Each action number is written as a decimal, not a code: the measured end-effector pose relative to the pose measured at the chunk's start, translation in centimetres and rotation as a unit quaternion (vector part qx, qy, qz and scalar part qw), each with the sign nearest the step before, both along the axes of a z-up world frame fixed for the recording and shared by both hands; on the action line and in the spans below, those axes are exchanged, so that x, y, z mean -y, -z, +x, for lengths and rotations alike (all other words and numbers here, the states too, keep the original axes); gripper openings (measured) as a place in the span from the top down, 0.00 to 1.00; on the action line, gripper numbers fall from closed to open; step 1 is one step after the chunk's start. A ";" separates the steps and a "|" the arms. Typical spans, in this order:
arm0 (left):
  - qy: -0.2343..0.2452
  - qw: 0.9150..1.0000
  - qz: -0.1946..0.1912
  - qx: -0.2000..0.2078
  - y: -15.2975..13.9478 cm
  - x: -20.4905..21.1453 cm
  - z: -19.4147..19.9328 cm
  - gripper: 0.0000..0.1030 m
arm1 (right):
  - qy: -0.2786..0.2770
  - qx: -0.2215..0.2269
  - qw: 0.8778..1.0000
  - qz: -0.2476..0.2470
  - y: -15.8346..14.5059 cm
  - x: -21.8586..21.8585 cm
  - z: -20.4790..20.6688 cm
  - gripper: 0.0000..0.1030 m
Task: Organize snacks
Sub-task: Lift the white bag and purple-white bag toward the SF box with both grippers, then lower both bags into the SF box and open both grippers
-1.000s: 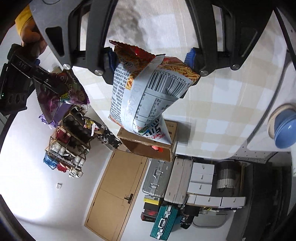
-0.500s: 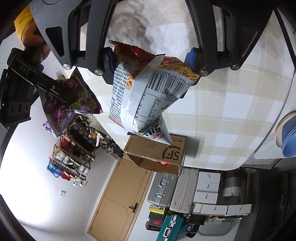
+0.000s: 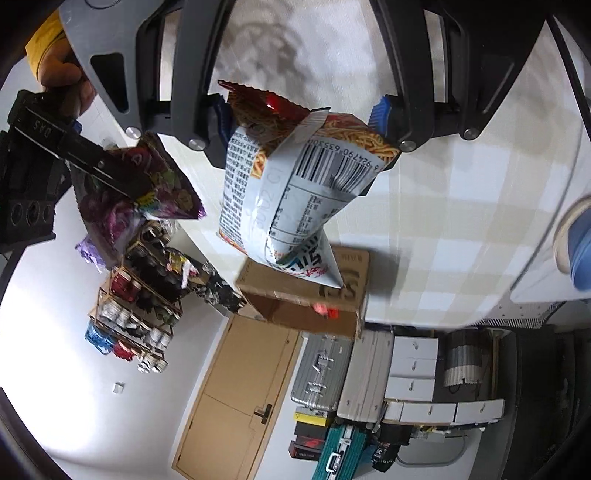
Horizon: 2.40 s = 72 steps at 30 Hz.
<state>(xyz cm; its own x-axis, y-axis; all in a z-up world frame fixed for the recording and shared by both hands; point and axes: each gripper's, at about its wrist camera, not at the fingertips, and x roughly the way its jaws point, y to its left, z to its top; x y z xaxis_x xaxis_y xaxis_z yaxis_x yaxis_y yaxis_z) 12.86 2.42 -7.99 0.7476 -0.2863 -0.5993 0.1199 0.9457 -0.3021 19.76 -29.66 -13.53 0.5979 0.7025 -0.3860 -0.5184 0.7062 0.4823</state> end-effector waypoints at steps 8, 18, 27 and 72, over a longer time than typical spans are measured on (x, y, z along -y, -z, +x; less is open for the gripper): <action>0.000 0.999 0.031 0.025 -3.9 -0.3 9.0 0.48 | -0.006 0.036 0.999 -0.025 -4.8 -1.2 6.6 0.67; 0.005 0.999 0.044 0.008 -5.9 -0.1 21.1 0.48 | -0.002 0.018 0.999 -0.036 -7.3 -2.8 15.9 0.67; 0.001 0.998 0.055 -0.014 -5.0 1.0 31.4 0.48 | 0.007 -0.022 0.998 -0.057 -6.6 -3.4 24.0 0.67; 0.015 0.993 0.107 -0.036 0.4 2.8 42.2 0.39 | 0.055 -0.071 0.984 -0.154 0.1 -4.7 30.0 0.66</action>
<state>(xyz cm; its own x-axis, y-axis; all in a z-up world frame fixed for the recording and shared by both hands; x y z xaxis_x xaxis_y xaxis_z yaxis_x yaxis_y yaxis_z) 55.07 -0.38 -8.37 0.6940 -0.1673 -0.7003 0.1338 0.9857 -0.1028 49.72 -25.00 -13.59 0.5877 0.4736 -0.6560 -0.3734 0.8780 0.2994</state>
